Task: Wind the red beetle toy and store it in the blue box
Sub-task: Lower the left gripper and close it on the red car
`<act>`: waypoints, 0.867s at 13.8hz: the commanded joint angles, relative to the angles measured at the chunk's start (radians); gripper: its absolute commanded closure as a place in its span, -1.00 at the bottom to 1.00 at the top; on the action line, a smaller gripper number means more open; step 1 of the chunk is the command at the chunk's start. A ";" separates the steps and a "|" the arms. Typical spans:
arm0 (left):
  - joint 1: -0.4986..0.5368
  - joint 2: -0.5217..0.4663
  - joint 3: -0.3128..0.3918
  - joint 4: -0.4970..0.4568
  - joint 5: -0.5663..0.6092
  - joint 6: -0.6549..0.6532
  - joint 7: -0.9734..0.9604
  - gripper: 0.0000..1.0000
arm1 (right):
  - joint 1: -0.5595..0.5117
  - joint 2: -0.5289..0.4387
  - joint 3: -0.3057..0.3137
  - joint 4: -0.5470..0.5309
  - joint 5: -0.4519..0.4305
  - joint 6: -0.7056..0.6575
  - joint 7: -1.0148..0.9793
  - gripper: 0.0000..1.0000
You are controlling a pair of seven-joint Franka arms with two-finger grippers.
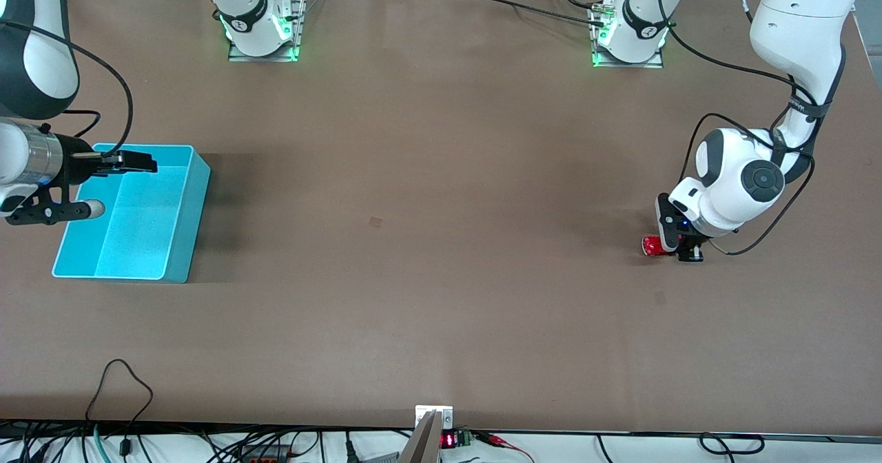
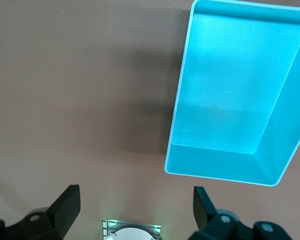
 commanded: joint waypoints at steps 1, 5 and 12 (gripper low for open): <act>0.009 -0.004 -0.004 0.001 0.022 0.006 0.035 0.02 | -0.001 -0.002 0.003 0.009 0.011 -0.021 -0.008 -1.00; 0.009 -0.001 -0.004 -0.001 0.020 0.003 0.031 0.03 | -0.001 -0.002 0.003 0.010 0.015 -0.036 -0.008 -1.00; 0.135 0.050 -0.004 0.007 0.022 0.001 0.158 0.09 | 0.014 -0.003 0.006 0.012 0.017 -0.038 -0.007 -1.00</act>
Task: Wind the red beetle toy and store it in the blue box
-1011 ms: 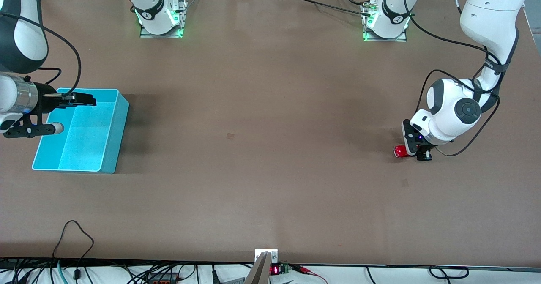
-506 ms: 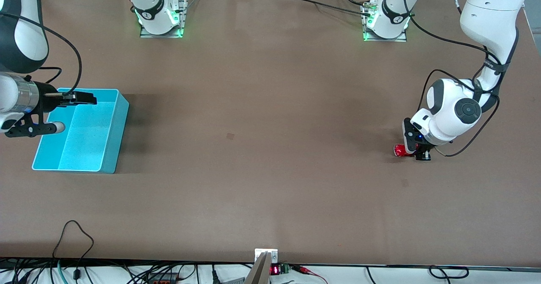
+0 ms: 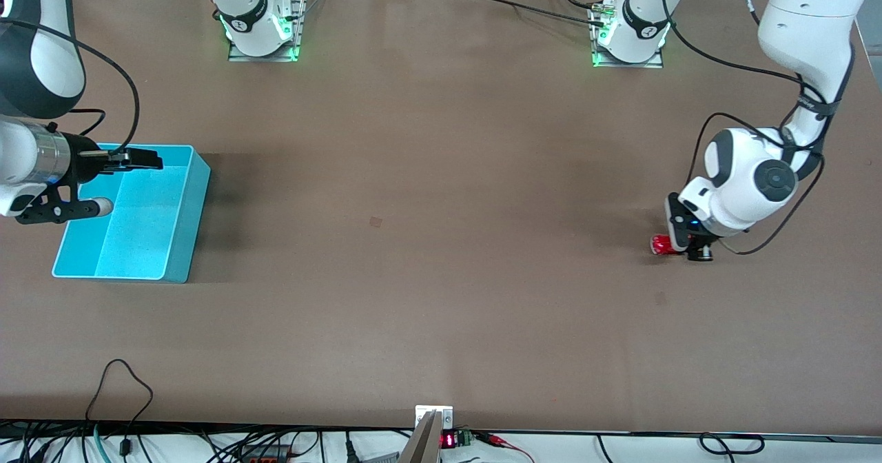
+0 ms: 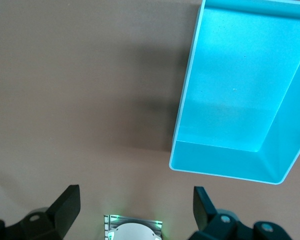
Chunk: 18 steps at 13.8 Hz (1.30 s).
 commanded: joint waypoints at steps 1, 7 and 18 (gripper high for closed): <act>0.097 0.050 -0.006 0.009 0.022 0.001 0.123 0.09 | 0.001 -0.003 0.001 0.012 0.014 -0.017 -0.006 -1.00; 0.194 0.001 -0.047 0.041 0.020 -0.072 0.247 -1.00 | 0.001 -0.003 0.001 0.010 0.014 -0.017 -0.009 -1.00; 0.139 -0.300 -0.337 0.163 -0.199 -0.433 0.169 -1.00 | 0.002 -0.006 0.001 0.001 0.014 -0.073 -0.008 -1.00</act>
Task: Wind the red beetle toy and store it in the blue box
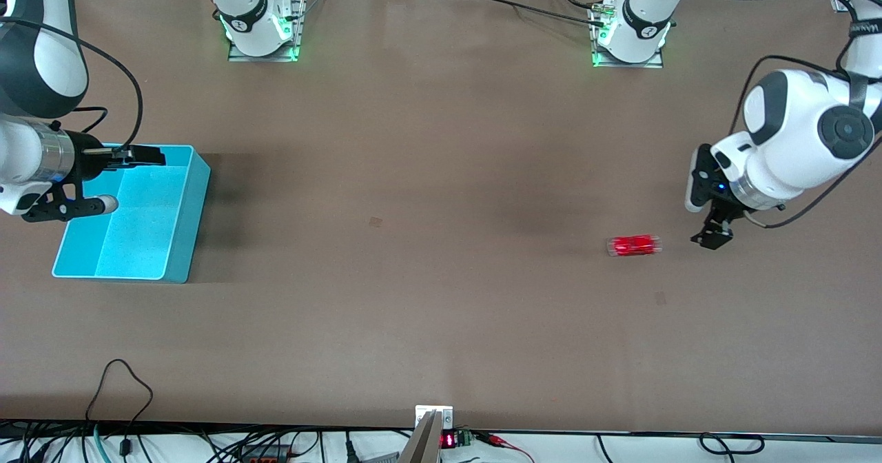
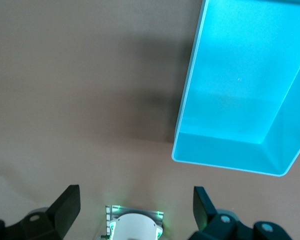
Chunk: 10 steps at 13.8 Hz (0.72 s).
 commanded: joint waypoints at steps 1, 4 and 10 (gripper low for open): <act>-0.024 0.019 0.001 0.073 -0.093 -0.012 -0.099 -1.00 | 0.001 -0.008 0.000 -0.002 0.014 -0.034 -0.005 -1.00; -0.097 0.019 0.044 0.092 -0.090 -0.006 -0.456 -1.00 | -0.002 -0.003 -0.001 -0.002 0.014 -0.045 -0.006 -1.00; -0.240 0.017 0.202 0.158 -0.078 -0.006 -1.400 -1.00 | -0.004 0.027 -0.005 -0.024 0.009 0.015 -0.019 -1.00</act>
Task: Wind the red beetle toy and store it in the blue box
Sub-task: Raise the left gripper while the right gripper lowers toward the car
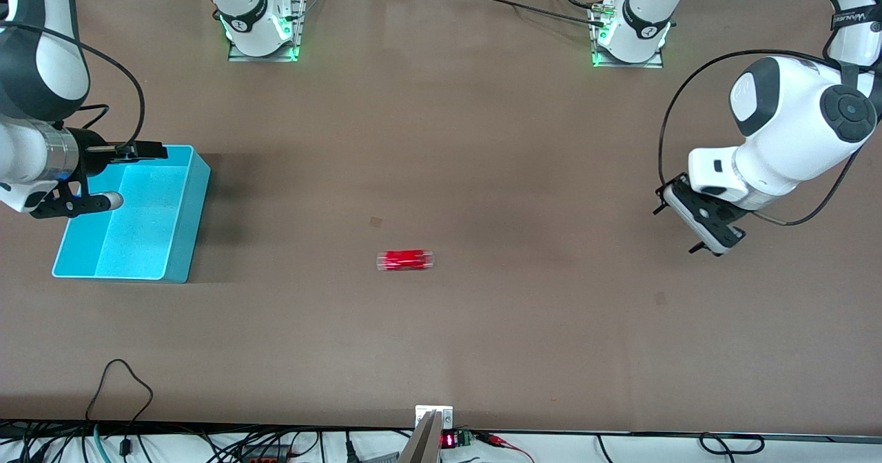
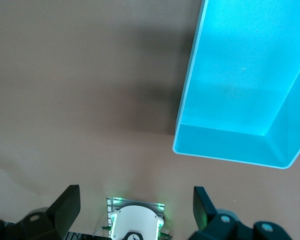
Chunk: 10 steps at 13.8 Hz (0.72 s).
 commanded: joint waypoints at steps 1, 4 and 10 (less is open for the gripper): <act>-0.034 0.013 0.053 0.064 0.001 -0.010 -0.330 -1.00 | -0.006 0.015 0.000 -0.044 0.008 0.065 -0.020 -1.00; -0.101 0.005 0.183 0.098 0.001 -0.050 -0.433 -1.00 | -0.021 -0.010 0.005 -0.196 -0.004 0.274 -0.127 -1.00; -0.103 0.005 0.236 0.300 0.009 -0.417 -0.648 -1.00 | -0.059 -0.050 0.043 -0.492 -0.061 0.750 -0.732 -1.00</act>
